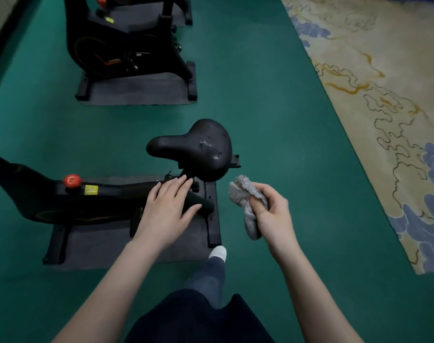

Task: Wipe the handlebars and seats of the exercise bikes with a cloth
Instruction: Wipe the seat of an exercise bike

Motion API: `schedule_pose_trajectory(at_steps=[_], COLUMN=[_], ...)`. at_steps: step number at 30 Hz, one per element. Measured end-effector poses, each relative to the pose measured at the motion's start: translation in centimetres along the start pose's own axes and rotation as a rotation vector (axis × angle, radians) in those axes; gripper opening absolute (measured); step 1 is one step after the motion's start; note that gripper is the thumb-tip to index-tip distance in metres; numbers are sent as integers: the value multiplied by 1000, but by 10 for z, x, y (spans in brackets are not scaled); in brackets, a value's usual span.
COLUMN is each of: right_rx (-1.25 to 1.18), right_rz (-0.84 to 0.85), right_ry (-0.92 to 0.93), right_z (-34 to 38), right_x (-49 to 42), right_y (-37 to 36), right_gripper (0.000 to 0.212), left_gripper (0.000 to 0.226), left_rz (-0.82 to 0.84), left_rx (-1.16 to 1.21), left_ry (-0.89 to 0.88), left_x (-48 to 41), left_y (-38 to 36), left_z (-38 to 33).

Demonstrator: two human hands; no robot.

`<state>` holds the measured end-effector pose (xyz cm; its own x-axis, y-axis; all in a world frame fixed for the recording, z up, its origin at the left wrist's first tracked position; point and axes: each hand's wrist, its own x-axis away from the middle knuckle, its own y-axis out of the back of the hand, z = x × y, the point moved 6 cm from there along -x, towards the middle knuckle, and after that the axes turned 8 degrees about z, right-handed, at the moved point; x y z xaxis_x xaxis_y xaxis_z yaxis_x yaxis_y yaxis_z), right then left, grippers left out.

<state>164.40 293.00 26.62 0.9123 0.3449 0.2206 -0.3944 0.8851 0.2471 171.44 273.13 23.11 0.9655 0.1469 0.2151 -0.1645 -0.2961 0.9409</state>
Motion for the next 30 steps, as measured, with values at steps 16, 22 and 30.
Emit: schedule_pose_trajectory(at_steps=[16,22,30], right_rx=[179,191,268], right_rz=[352,537,835], right_ry=[35,83,255], right_z=[15,12,17], right_x=[-135,-167,-215], right_y=[3,12,69], right_gripper=[33,31,32], left_gripper=[65,64,64], left_rz=[59,16,-153], left_rx=[131,151,260], left_ry=[391,599,919], left_x=[-55,-55,-76], left_y=[-23,-26,-30], left_z=[11,2,-69])
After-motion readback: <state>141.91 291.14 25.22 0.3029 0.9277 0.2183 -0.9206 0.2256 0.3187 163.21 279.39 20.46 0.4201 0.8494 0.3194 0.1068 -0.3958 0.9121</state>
